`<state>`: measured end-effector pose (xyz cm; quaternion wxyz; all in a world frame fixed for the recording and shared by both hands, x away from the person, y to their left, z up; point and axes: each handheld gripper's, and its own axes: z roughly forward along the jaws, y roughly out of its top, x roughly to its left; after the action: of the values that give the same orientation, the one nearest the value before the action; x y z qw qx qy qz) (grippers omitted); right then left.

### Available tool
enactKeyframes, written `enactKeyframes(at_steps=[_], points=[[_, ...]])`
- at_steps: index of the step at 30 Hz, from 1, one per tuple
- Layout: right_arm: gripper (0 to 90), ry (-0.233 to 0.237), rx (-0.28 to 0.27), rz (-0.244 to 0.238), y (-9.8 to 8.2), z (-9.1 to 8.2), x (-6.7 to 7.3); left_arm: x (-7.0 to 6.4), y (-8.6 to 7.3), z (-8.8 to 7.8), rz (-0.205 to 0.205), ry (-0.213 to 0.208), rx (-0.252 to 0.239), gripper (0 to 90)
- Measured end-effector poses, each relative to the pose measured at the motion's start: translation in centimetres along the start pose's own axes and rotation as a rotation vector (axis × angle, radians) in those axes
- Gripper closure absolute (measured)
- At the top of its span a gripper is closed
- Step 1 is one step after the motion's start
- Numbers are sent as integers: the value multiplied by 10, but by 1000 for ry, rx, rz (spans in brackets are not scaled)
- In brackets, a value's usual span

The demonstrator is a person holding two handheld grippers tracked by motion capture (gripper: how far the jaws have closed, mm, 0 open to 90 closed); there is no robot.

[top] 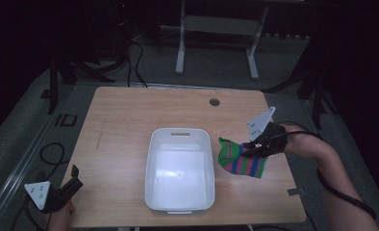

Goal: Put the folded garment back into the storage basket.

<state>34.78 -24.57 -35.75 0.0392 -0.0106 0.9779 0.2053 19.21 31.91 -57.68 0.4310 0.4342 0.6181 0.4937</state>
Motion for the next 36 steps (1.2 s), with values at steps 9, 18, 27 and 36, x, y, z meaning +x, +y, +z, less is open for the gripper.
enactKeyframes(at_steps=[9, 18, 27, 36], points=[[777, 11, 1, -32, 28, 6, -1, 1, 0, 0, -3, -5, 0, 18], [776, 29, 16, -92, 68, 25, -2, 1, 0, 0, 0, -8, 2, 19], [776, 57, 8, -144, 104, 42, 1, 1, 0, 1, -1, -13, 1, 19], [776, 72, 4, -189, 134, 51, 5, 1, 0, 0, -2, -16, 1, 19]])
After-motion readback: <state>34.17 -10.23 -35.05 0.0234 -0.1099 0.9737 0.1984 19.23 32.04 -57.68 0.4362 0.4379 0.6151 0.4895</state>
